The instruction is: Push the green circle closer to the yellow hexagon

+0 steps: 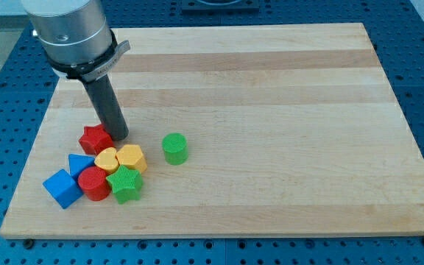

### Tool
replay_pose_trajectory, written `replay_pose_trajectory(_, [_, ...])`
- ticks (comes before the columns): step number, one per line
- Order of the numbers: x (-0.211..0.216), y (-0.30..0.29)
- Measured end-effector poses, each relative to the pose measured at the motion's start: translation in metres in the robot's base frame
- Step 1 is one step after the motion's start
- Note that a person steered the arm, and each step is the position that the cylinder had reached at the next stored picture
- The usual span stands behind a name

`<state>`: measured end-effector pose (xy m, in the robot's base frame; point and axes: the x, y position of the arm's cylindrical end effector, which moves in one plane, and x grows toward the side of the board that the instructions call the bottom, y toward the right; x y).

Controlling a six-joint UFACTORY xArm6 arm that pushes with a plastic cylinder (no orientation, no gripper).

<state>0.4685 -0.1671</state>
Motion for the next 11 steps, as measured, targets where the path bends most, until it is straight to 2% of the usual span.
replay_pose_trajectory(2, [0.007, 0.000])
replay_pose_trajectory(3, [-0.013, 0.012])
replay_pose_trajectory(6, [-0.012, 0.150])
replay_pose_trajectory(7, [0.021, 0.157])
replay_pose_trajectory(8, [0.040, 0.142])
replay_pose_trajectory(11, [0.040, 0.076])
